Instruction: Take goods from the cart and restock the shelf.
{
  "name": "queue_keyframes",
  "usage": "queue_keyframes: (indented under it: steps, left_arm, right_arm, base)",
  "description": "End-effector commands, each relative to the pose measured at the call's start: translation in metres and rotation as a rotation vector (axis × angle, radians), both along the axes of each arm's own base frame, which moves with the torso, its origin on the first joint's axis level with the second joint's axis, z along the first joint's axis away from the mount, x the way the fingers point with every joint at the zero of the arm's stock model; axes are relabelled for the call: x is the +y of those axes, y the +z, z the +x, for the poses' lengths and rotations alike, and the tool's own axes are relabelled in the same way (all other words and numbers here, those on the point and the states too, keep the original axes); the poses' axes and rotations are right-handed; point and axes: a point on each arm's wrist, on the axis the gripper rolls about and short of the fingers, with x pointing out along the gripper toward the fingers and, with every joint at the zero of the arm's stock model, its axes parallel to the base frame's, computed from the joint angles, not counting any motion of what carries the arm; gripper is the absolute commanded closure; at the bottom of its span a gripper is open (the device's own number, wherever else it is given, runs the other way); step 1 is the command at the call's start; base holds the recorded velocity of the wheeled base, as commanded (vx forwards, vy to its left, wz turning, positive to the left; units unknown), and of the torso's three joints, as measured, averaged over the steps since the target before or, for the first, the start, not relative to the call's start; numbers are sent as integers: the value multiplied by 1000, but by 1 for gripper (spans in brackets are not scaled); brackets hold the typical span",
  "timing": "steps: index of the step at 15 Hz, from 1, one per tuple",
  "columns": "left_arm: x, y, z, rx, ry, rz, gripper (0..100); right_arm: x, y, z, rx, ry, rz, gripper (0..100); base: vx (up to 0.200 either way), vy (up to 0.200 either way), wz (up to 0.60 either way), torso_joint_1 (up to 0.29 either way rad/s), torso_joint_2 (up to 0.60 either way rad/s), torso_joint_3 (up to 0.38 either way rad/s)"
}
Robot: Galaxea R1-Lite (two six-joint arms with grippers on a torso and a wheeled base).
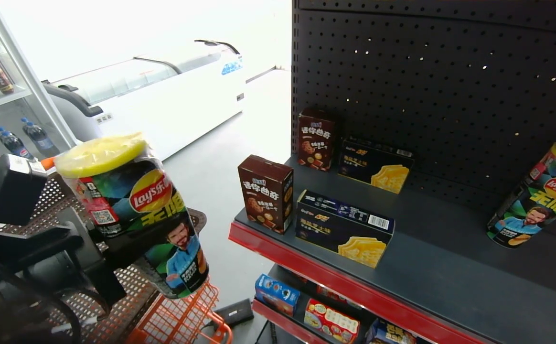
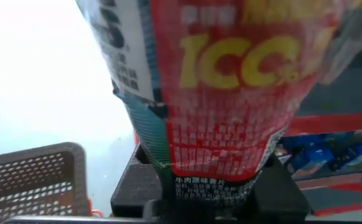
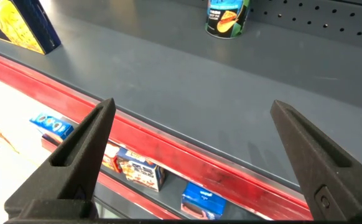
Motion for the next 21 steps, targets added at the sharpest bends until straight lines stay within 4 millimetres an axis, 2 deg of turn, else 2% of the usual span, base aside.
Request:
queue_keyframes:
  steps: [1,3,6,11,21]
  left_arm:
    - [-13,-2,-16,-5,-121,-3,100]
    - [-17,-7,-21,12,-170,4,100]
    - [-20,-7,-16,20,-172,8,100]
    - [-36,-3,11,41,-186,20,100]
    - [-41,0,13,19,-261,26,100]
  right_arm:
    - [0,0,0,0,-1,0,0]
    - [0,0,0,2,7,-5,0]
    - [0,0,0,0,7,-3,0]
    - [0,0,0,2,7,-3,0]
    - [0,0,0,2,7,-5,0]
  base:
    - [0,0,0,0,0,0]
    - [0,0,0,0,0,0]
    - [0,0,0,0,0,0]
    - [0,0,0,0,0,0]
    - [0,0,0,0,0,0]
